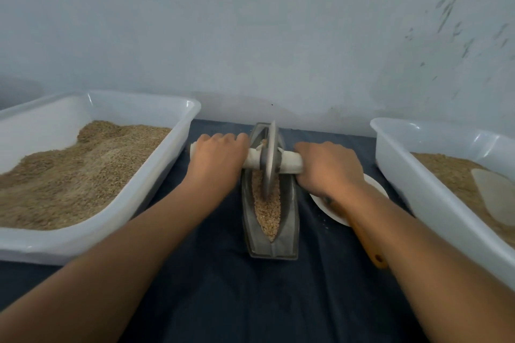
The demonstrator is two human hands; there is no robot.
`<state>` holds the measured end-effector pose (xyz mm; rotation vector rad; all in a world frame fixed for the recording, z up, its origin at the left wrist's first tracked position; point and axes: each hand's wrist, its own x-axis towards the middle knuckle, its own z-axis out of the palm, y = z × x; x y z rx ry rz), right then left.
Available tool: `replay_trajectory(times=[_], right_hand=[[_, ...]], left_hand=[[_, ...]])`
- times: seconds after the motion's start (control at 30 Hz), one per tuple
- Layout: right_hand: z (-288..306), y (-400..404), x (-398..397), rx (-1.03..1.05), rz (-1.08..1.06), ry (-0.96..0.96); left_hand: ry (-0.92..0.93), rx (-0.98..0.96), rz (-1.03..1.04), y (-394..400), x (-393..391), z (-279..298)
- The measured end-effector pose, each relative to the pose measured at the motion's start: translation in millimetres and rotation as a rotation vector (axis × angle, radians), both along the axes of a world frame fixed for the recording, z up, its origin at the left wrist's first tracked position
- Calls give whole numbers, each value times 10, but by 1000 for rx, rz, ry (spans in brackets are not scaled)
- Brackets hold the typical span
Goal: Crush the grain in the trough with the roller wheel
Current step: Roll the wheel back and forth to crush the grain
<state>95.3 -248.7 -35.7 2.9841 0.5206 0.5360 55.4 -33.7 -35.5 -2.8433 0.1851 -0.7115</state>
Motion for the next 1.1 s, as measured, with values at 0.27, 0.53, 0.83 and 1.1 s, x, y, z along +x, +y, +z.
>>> replay_trajectory(times=[0.27, 0.53, 0.83, 1.1], right_hand=[[-107, -84, -513, 111, 48, -88], [-142, -90, -570, 60, 69, -152], [65, 16, 55, -63, -12, 39], [257, 86, 506, -37, 15, 409]], left_hand=[[56, 89, -5, -84, -483, 10], [23, 128, -33, -82, -572, -30], [125, -31, -59, 75, 78, 24], [-61, -6, 47, -10, 456, -20]])
